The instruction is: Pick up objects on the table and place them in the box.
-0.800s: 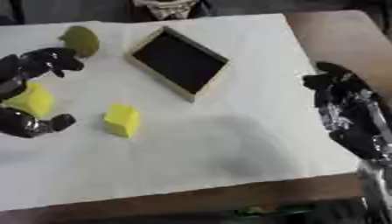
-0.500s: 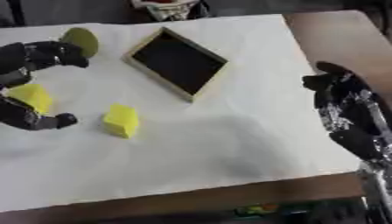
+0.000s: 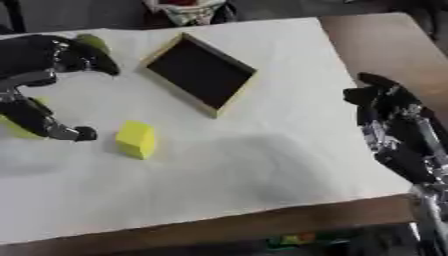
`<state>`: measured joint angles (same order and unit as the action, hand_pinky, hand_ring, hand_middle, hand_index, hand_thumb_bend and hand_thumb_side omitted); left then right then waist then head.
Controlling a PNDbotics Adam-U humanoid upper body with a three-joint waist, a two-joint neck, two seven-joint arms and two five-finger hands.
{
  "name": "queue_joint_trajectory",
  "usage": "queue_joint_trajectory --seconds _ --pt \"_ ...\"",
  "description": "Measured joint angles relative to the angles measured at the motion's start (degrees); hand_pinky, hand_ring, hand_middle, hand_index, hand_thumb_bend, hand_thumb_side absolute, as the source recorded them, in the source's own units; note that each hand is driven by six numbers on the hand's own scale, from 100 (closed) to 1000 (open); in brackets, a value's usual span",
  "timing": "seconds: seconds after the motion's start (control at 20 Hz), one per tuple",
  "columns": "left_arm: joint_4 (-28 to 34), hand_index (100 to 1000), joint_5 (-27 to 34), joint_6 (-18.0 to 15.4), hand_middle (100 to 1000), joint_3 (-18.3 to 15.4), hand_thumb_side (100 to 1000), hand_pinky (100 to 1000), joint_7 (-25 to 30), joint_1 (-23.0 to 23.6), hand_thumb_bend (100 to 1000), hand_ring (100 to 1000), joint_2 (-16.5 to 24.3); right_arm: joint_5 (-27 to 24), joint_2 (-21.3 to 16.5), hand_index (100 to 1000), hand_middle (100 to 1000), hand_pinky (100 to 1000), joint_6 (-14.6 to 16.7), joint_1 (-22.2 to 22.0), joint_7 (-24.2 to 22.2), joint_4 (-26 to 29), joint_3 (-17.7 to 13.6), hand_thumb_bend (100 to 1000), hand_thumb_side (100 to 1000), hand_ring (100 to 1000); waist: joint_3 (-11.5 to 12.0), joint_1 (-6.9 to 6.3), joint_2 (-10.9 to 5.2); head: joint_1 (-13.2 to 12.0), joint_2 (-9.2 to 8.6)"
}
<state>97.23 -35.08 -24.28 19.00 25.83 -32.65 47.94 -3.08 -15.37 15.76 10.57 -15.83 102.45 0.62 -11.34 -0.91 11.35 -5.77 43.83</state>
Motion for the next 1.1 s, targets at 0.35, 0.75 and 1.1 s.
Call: queue_joint_trajectory --seconds 0.35,0.75,1.1 --pt "-7.2 891 -1.3 -1.9 763 3.1 624 772 3.9 -2.3 535 725 -2.2 0.0 0.0 878 633 852 0.0 0.0 -0.1 0.0 0.1 100 470 813 -0.3 -0.09 -0.13 0.0 0.0" --pt "-10.5 889 -2.9 -2.8 773 4.7 612 780 5.7 -3.7 538 726 -4.8 0.0 0.0 878 634 853 0.0 0.0 -0.2 0.0 0.1 100 470 814 -0.3 -0.14 -0.27 0.0 0.0" --pt "-12.8 921 -6.7 -3.3 820 5.6 657 807 5.1 -4.1 592 757 -7.4 0.0 -0.1 877 634 852 0.0 0.0 -0.2 0.0 0.1 100 470 813 -0.4 -0.02 -0.28 0.1 0.0"
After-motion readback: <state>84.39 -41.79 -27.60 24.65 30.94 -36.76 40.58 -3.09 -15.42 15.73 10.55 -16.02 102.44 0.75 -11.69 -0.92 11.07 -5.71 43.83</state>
